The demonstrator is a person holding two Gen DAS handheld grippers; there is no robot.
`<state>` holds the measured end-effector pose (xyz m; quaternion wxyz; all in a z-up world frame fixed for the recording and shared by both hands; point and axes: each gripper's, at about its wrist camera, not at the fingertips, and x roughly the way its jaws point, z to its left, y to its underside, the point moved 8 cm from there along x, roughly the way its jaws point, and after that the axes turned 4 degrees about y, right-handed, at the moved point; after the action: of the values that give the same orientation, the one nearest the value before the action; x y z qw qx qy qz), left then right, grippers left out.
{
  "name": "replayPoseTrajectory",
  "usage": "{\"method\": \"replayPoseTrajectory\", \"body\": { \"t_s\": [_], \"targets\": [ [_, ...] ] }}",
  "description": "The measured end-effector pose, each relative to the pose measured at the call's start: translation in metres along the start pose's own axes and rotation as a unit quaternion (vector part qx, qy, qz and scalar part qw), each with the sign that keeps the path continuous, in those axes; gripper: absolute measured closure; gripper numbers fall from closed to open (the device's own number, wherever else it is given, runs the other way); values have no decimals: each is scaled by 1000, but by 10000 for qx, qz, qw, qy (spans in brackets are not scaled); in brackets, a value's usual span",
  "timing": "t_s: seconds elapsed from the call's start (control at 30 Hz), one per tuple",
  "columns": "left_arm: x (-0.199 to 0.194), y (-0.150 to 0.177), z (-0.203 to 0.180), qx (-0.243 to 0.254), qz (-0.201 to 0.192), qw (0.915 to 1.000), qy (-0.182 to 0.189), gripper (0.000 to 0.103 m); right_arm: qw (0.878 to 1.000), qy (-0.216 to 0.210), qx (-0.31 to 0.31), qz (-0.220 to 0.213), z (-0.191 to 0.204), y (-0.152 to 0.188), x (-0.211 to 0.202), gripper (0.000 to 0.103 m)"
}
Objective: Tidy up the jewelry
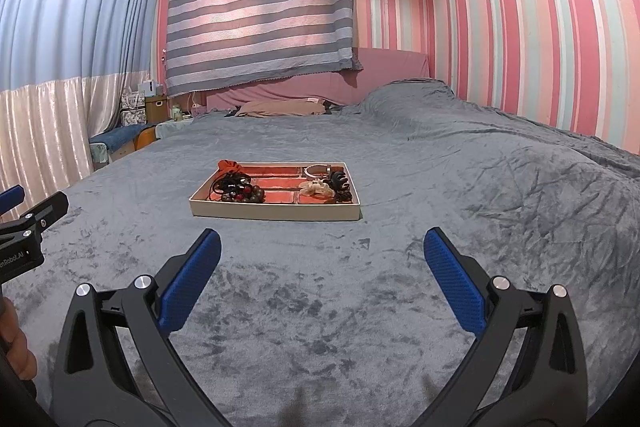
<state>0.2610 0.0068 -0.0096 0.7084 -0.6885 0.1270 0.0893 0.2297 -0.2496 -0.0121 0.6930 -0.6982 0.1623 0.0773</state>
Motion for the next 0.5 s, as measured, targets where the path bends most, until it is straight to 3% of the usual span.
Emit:
{"method": "replayPoseTrajectory", "body": {
  "t_s": [0.5],
  "targets": [
    [0,-1,1,0,2,10000,-13,4,10000,3,-3,2,0,0,0,4]
  ]
}}
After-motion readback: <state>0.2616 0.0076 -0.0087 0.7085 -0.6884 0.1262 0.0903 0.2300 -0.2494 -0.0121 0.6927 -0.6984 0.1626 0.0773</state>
